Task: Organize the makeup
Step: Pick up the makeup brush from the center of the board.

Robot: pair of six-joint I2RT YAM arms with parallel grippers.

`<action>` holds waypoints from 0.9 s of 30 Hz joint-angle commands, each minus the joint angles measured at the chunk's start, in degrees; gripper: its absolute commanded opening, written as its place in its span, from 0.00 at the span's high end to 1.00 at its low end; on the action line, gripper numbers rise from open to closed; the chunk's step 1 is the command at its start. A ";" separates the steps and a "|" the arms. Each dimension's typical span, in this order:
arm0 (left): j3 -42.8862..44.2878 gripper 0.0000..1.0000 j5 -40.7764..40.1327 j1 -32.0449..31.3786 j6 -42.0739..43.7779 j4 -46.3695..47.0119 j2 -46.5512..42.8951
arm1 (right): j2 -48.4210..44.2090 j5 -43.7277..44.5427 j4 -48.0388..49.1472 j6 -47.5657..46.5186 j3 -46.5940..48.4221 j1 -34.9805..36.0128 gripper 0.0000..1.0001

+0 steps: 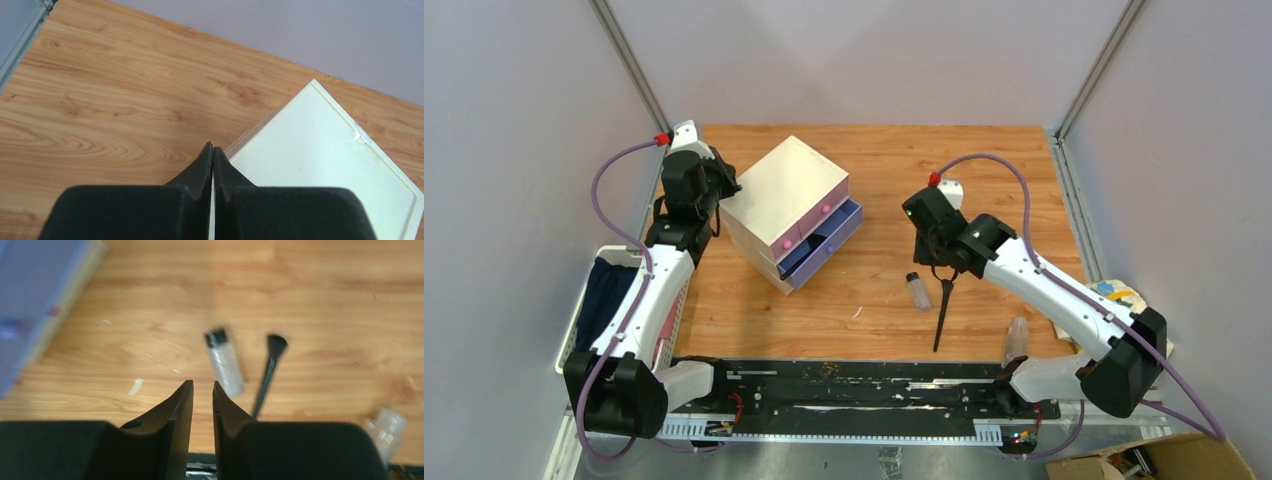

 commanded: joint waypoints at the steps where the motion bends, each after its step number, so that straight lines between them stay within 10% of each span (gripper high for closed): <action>1: -0.89 1.00 1.14 -0.33 -0.54 0.48 -0.93 | -0.29 4.34 -6.35 1.07 -7.64 -1.56 0.75; 27: -2.50 1.00 2.84 -0.33 -0.90 2.30 -0.80 | 8.28 -5.98 9.56 5.74 -27.85 -8.90 0.77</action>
